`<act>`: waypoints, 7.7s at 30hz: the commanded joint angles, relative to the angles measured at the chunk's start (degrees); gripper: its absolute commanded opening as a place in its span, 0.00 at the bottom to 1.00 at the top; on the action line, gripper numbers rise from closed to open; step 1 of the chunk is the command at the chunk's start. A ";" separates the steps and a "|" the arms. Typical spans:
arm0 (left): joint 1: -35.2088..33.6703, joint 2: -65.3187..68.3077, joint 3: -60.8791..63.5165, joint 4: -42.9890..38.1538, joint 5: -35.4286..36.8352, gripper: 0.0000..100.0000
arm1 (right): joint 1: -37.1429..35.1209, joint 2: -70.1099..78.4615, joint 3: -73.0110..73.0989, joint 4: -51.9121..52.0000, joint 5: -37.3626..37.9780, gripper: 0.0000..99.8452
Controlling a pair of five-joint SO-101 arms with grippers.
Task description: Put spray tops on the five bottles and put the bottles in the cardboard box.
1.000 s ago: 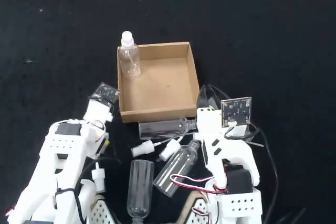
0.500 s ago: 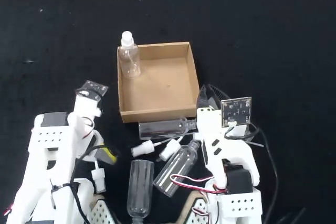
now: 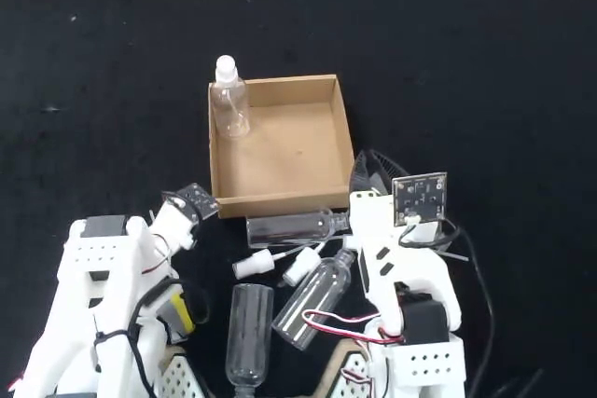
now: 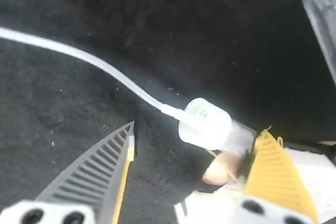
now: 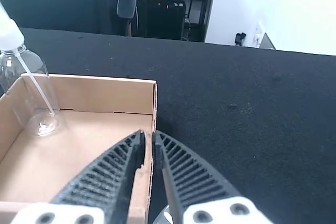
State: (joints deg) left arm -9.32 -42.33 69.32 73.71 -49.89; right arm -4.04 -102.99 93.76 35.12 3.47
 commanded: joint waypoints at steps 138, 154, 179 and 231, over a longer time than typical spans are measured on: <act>45.67 5.45 -37.67 5.36 3.96 0.06 | 42.99 -1.19 -36.62 15.65 0.35 0.02; 54.99 38.33 -57.01 -7.03 10.99 0.07 | 60.13 37.41 -54.11 15.12 0.70 0.02; 35.82 44.13 -84.09 27.16 13.98 0.31 | 54.51 50.59 -49.36 12.40 9.23 0.02; 40.75 10.81 -12.88 -4.92 56.26 0.31 | 45.10 50.86 -47.60 15.56 9.67 0.02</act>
State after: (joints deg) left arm 35.43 -29.76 53.14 77.85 5.85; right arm 41.41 -52.35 46.55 51.03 12.79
